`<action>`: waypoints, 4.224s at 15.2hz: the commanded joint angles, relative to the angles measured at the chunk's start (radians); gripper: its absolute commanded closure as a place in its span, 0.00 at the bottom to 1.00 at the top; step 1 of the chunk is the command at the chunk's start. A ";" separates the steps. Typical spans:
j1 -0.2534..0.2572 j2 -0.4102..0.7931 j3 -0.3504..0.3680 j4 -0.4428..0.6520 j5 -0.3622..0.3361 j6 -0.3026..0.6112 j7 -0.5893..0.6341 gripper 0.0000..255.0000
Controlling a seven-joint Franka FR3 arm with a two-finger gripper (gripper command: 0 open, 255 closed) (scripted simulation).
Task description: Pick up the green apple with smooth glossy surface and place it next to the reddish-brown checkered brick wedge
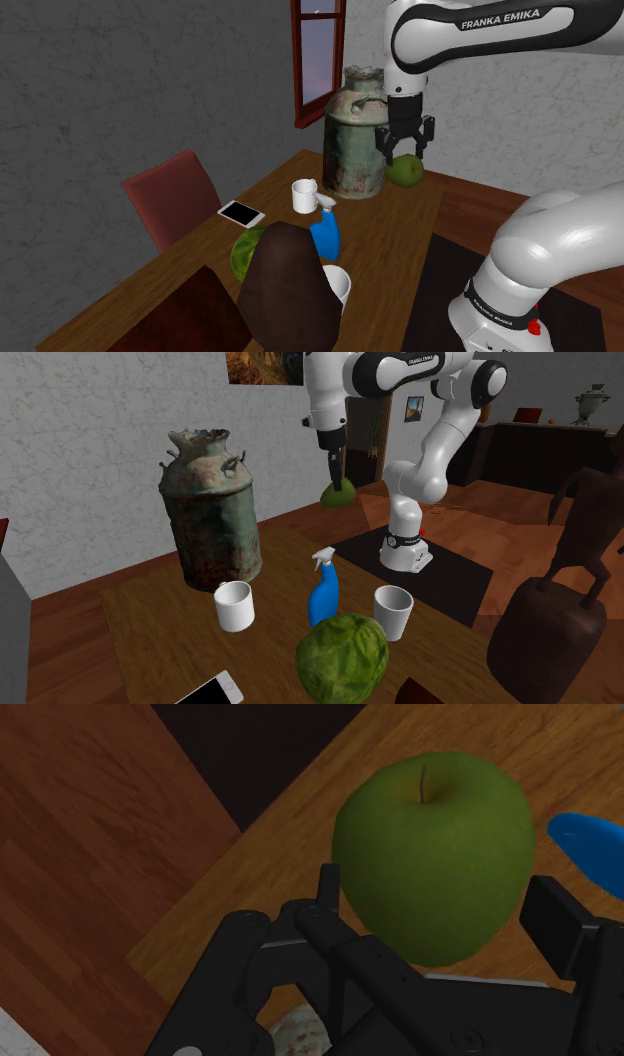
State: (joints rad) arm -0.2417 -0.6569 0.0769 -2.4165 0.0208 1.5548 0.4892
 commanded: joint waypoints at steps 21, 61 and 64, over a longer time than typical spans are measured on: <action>0.163 0.296 0.458 0.283 0.255 0.073 0.557 1.00; 0.230 0.749 0.662 0.255 0.077 0.526 0.863 1.00; 0.235 0.778 0.659 0.238 0.058 0.566 0.874 1.00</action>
State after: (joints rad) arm -0.0092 0.1072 0.7376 -2.1762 0.0882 2.1070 1.3582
